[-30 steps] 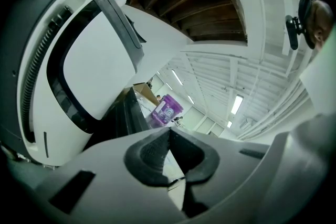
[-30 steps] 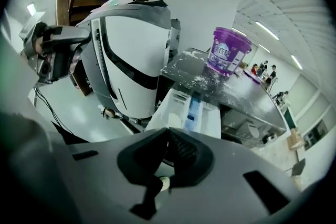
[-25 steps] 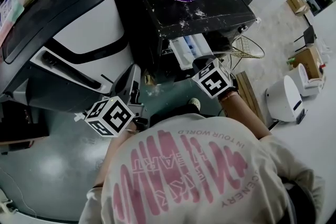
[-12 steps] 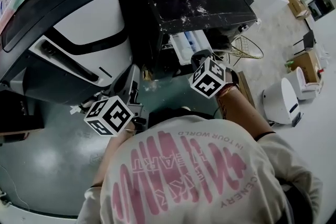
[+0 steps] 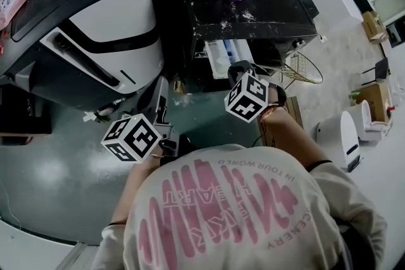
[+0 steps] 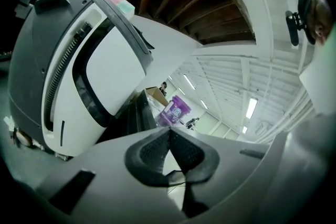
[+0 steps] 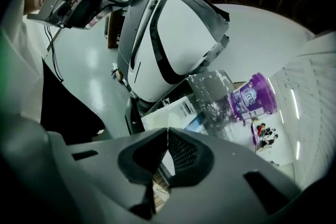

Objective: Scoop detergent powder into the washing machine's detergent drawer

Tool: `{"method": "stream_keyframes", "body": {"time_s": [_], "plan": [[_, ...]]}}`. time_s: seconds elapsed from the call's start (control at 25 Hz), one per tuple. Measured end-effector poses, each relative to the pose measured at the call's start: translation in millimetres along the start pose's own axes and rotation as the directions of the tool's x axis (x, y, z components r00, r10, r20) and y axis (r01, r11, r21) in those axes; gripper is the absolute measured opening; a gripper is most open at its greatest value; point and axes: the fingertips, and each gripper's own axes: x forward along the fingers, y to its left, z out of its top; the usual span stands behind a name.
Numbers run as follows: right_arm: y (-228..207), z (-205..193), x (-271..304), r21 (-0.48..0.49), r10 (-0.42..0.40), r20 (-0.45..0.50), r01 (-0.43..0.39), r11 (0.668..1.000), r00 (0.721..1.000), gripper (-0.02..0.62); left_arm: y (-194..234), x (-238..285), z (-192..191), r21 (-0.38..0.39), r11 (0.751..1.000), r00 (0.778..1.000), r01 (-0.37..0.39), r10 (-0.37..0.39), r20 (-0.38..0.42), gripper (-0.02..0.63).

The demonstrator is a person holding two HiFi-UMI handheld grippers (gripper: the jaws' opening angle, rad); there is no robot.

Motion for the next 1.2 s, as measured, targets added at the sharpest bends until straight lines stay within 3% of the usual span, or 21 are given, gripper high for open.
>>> {"method": "stream_keyframes", "body": {"time_s": [0.24, 0.56, 0.96, 1.2], "plan": [[-8, 0, -6, -0.109, -0.015, 0.025, 0.017, 0.994, 1.000, 0.002, -13, -12, -12, -0.010, 0.999, 0.998, -0.045, 0.046, 0.041, 0.003], [-4, 2, -12, -0.268, -0.071, 0.044, 0.080, 0.960, 0.997, 0.003, -19, -33, -16, -0.011, 0.996, 0.991, -0.088, 0.089, 0.099, 0.003], [4, -2, -11, -0.477, -0.160, 0.053, 0.166, 0.863, 0.986, 0.003, -23, -57, -20, -0.006, 0.992, 0.983, -0.123, 0.122, 0.139, 0.003], [7, 1, -14, -0.611, -0.187, 0.076, 0.194, 0.767, 0.979, 0.003, -28, -68, -24, -0.006, 0.990, 0.978, -0.142, 0.141, 0.153, 0.003]]}}
